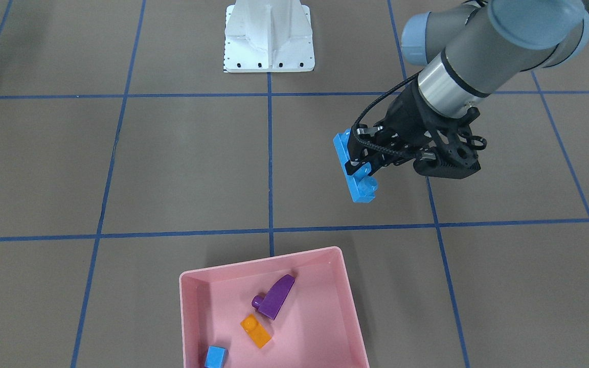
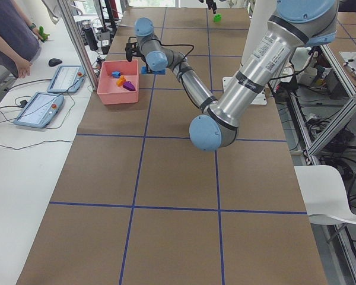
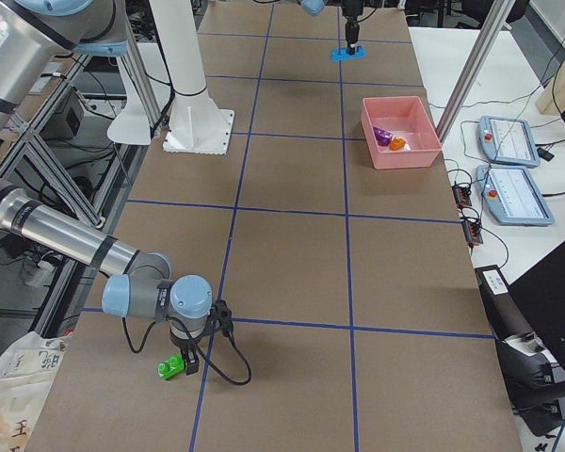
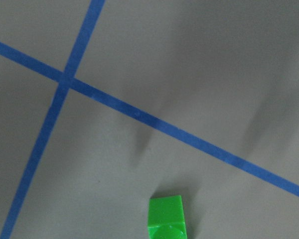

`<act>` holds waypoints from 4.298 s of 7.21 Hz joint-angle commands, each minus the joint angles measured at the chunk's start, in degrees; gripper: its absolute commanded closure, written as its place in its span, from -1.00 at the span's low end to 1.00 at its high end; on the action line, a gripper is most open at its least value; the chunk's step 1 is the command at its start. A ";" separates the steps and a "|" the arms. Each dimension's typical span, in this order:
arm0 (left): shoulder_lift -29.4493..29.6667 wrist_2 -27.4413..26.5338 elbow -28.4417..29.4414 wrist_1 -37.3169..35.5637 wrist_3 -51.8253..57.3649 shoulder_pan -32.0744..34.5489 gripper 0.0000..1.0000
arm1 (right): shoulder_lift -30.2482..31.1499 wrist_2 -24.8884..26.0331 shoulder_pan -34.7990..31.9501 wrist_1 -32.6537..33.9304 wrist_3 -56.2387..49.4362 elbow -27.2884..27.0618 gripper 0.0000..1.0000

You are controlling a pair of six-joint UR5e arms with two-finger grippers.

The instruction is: Put all blocks into box

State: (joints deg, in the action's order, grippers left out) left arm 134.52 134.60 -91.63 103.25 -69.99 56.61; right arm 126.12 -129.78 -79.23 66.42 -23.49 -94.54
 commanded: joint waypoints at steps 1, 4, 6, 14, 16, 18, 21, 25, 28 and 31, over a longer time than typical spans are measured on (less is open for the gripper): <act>4.26 -2.14 9.33 7.96 -2.16 0.08 1.00 | -0.43 -0.29 0.04 -14.01 0.64 9.79 -1.00; 4.17 -2.14 11.21 10.65 -2.26 0.08 1.00 | -0.43 -3.80 0.04 -13.95 0.90 9.99 -1.00; 4.43 -4.32 12.69 11.87 -2.34 -0.10 1.00 | -0.43 -5.39 0.22 -13.77 0.90 10.34 -1.00; 20.96 -29.65 46.10 32.63 -11.04 -9.59 1.00 | -1.40 -6.10 0.22 -13.77 1.78 10.25 0.46; 21.22 -29.74 46.11 32.63 -11.31 -9.76 -0.99 | -1.31 -6.45 0.22 -13.86 1.78 9.99 1.00; 22.27 -29.74 45.76 32.63 -11.48 -9.94 -1.00 | -1.05 -10.47 1.26 -13.08 1.87 7.46 1.00; 21.75 -29.31 41.47 30.36 -11.58 -10.03 -1.00 | -0.09 -14.35 1.80 2.68 1.78 -7.09 1.00; 11.16 -21.31 26.20 23.31 -10.87 -8.36 -1.00 | -13.29 -13.66 -6.26 33.09 1.78 -21.82 1.00; 3.15 -17.11 17.13 17.72 -8.00 -3.20 -1.00 | -39.18 -7.34 -8.13 52.77 1.96 -18.86 1.00; -8.72 -16.38 5.87 7.00 10.06 2.69 -1.00 | -58.04 -6.27 -3.94 57.95 19.19 -15.59 1.00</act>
State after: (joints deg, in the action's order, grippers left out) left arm 130.03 118.11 -81.88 114.68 -68.22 56.70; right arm 75.04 -136.38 -85.87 123.43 -13.26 -110.84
